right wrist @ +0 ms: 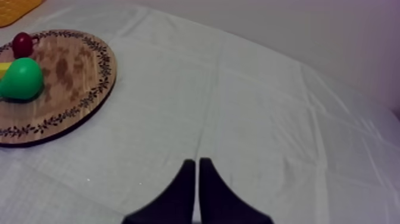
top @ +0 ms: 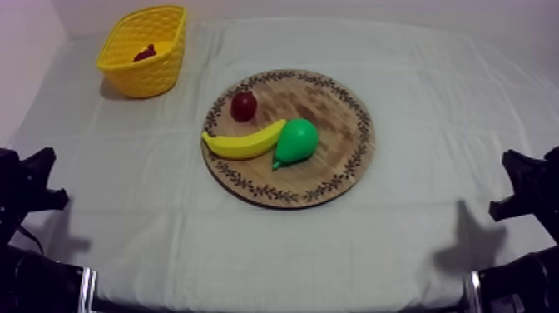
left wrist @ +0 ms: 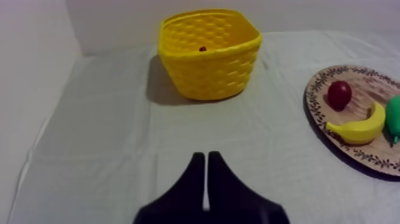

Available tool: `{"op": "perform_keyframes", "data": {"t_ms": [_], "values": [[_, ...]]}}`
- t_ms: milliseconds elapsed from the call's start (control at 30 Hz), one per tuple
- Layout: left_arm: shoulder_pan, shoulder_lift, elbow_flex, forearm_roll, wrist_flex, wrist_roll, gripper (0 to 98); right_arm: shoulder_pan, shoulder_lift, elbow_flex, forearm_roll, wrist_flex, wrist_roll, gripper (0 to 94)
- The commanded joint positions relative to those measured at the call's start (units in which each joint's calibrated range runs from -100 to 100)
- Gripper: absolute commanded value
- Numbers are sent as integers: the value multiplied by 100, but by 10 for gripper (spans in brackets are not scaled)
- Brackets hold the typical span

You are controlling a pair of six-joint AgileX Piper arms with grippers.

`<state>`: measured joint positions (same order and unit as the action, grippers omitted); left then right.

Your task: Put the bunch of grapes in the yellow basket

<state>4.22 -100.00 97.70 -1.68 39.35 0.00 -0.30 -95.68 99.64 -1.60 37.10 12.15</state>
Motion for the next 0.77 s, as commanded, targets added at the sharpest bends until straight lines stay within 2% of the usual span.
{"op": "perform_keyframes", "data": {"t_ms": [0, 267, 733], "values": [[21, 0, 6, 0, -4, 144, 0, -1, 0, 3, 1, 0, 1, 5], [44, 0, 7, 0, -5, -44, 0, -1, 0, 3, 1, 0, -1, 5], [82, 0, 7, -3, -5, -45, 0, -1, 0, 3, 1, 0, -1, 5]]}}
